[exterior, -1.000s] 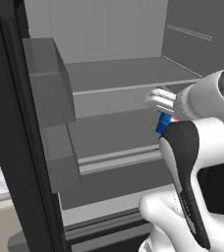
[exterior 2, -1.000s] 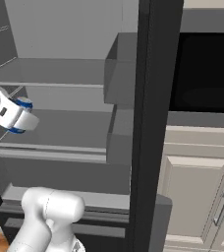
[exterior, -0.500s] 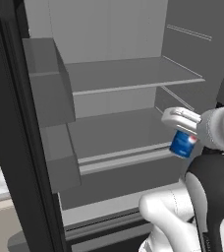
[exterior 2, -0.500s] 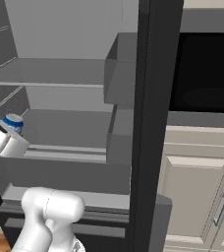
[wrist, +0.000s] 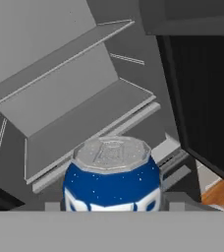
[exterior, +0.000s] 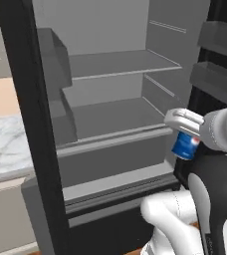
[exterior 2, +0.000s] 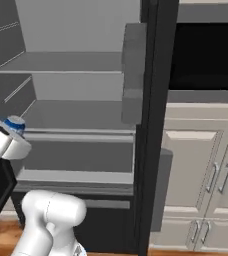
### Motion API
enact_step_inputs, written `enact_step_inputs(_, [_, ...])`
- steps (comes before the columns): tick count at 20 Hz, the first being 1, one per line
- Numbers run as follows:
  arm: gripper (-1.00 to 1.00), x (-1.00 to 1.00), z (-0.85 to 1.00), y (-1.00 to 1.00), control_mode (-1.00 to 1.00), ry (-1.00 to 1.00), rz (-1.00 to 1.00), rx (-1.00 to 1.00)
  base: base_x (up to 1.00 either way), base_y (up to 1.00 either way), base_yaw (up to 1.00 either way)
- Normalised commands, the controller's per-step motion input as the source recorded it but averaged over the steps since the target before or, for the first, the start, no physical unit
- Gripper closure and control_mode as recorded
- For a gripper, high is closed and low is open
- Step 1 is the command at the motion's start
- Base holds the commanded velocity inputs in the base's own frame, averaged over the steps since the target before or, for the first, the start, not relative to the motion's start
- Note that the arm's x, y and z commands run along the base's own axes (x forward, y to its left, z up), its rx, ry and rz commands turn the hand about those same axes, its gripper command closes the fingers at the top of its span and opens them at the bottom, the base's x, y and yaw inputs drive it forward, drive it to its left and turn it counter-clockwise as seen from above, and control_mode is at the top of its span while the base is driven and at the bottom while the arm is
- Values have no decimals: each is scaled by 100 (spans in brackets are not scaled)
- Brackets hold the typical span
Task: Open the fridge, grab two sodas, and place both sodas inside the bowl with ice on the dining counter.
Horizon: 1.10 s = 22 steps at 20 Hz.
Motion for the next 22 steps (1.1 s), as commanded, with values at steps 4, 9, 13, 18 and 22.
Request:
enact_step_inputs(4, [100,0,0,0,100,0,0,0,-86,40,-40])
enact_step_inputs(9, [100,0,0,0,100,0,0,0,-59,15,-60])
enact_step_inputs(13, [100,0,0,0,100,0,0,0,-44,0,-61])
enact_step_inputs(18, [100,0,0,0,100,0,0,0,-47,0,-59])
enact_step_inputs(22, [100,0,0,0,100,0,0,0,-42,0,-58])
